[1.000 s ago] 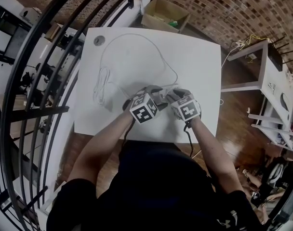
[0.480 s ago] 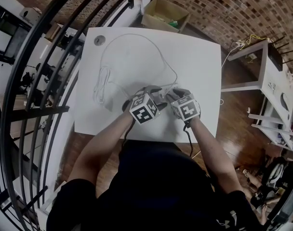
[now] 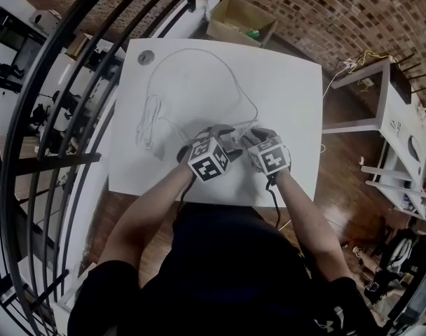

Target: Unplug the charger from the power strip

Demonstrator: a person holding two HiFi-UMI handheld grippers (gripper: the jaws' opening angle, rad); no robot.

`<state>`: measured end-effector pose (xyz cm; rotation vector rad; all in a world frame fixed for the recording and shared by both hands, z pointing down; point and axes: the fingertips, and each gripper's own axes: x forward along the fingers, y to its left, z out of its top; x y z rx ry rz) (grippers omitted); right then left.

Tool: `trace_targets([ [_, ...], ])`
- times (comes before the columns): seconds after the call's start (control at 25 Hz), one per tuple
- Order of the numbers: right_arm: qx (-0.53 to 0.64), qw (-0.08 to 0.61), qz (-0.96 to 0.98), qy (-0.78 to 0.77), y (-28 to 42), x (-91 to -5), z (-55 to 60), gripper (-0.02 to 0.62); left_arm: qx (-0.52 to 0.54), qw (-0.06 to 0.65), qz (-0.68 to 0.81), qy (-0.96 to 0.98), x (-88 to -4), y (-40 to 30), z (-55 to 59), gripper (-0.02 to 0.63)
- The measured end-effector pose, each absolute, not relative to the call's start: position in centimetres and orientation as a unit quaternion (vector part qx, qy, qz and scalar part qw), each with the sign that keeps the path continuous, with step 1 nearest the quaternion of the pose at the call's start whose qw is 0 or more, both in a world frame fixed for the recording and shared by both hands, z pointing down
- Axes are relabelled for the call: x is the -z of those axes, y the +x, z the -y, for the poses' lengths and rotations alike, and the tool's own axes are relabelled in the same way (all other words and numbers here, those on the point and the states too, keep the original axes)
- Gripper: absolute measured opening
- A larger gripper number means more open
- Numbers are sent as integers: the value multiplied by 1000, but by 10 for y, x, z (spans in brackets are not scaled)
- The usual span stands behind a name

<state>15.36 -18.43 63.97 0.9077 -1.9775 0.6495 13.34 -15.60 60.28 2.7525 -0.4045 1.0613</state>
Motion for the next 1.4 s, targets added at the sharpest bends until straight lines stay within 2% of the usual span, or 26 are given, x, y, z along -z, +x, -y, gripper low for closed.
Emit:
trace_targets([
  [0.28, -251, 418, 796, 359, 147, -632, 187, 143, -355, 84, 142, 920, -602, 132, 154, 278],
  [0.44, -253, 417, 795, 360, 145, -634, 186, 141, -363, 55, 139, 920, -601, 130, 151, 276],
  [0.64, -252, 417, 795, 362, 148, -633, 188, 138, -289, 127, 156, 936, -567, 134, 162, 278],
  [0.92, -250, 416, 794, 366, 148, -634, 188, 138, -327, 76, 182, 924, -553, 89, 156, 278],
  [1.08, -250, 421, 791, 367, 158, -645, 186, 138, -395, 43, 207, 894, -559, 41, 144, 278],
  [1.28, -254, 422, 786, 373, 162, -652, 184, 138, -508, 66, 204, 835, -602, -27, 115, 278],
  [1.4, -253, 425, 782, 380, 162, -653, 185, 138, -592, 38, 189, 783, -628, -64, 102, 278],
])
